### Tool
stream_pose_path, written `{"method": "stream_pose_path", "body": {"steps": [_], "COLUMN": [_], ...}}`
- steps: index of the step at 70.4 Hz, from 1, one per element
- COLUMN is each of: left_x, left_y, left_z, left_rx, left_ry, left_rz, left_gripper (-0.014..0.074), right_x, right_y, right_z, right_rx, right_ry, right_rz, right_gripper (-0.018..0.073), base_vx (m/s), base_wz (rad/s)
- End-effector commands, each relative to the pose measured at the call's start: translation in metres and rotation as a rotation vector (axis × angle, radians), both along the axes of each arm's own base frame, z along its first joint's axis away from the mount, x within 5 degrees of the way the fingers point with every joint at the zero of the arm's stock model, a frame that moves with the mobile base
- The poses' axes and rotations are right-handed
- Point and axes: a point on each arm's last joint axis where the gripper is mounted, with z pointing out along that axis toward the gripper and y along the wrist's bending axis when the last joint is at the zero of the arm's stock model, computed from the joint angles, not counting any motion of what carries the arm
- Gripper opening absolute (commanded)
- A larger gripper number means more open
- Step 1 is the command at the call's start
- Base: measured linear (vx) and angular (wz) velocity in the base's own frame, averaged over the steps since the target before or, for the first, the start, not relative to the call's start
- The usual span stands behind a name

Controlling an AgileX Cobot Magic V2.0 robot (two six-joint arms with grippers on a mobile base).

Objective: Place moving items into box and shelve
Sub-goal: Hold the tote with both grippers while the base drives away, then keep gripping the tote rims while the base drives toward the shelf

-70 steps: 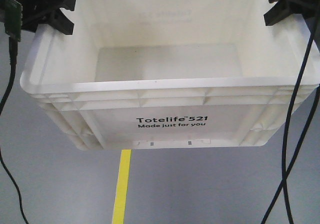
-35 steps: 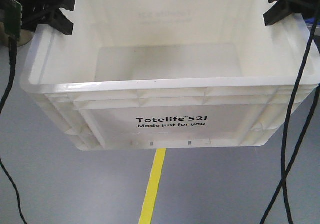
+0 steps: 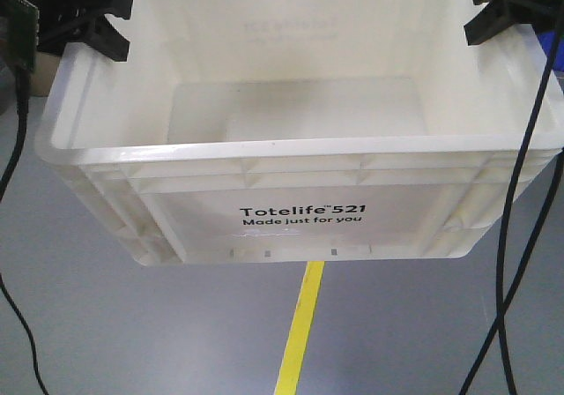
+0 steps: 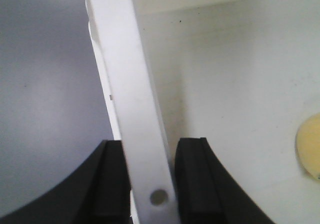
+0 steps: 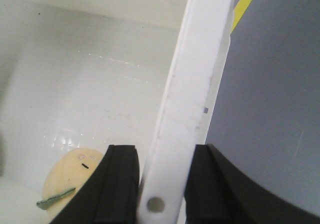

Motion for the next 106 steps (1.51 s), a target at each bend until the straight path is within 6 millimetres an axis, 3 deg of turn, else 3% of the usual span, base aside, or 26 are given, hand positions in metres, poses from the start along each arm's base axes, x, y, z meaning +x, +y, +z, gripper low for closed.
{"method": "stream_pose_path", "body": {"steps": [1, 106], "left_x": [-0.0122, -0.0119], "left_y": [-0.0082, -0.0074], "left_z": [0.0391, 0.0388], "left_rx": [-0.153, -0.142], "left_ry": [-0.185, -0.188], "left_rz": [-0.025, -0.022], "left_gripper": [-0.0017, -0.0017], "right_x": [-0.0186, -0.0186], "right_y": [0.0099, 0.0099], "right_z": [0.0305, 0.0305], "right_rx": [0.101, 0.101], "right_ry": [-0.111, -0.111], "right_rz": [0.066, 0.065], "right_gripper": [-0.0012, -0.0012], "base_vx": [0.41, 0.49], "base_wz": [0.01, 0.0]}}
